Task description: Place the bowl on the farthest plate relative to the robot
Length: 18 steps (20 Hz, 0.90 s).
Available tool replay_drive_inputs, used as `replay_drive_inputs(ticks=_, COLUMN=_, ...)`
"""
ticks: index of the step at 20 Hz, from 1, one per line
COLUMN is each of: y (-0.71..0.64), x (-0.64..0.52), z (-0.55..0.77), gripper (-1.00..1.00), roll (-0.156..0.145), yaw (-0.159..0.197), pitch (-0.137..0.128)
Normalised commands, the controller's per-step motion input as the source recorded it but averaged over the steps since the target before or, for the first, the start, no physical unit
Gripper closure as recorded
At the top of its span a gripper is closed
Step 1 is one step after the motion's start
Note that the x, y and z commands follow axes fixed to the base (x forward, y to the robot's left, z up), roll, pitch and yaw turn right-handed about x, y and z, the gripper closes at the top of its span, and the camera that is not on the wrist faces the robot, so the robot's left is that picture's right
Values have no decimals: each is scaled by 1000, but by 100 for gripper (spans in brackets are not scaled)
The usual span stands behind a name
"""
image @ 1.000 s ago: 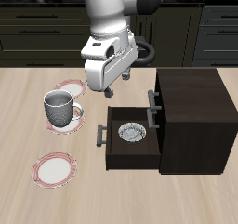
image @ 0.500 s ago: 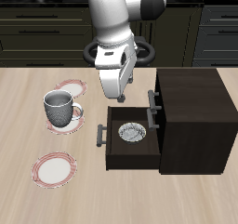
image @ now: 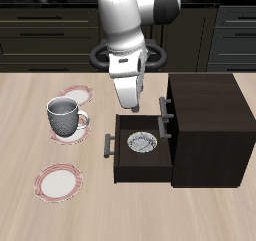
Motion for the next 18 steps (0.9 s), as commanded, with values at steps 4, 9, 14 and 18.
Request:
replay_drive_inputs(ticks=4, y=-20, x=27, z=25, gripper=-100, roll=7, yaw=38, pitch=-10)
replay_drive_inputs(ticks=9, y=15, x=63, z=-25, gripper=-100, roll=-1, yaw=46, pitch=-24)
replay_drive_inputs(ticks=14, y=87, x=14, z=-89, gripper=-100, roll=-9, yaw=7, pitch=17)
replay_drive_inputs(ticks=18, y=188, x=-138, z=-118, gripper=-100, roll=-12, yaw=-18, pitch=22)
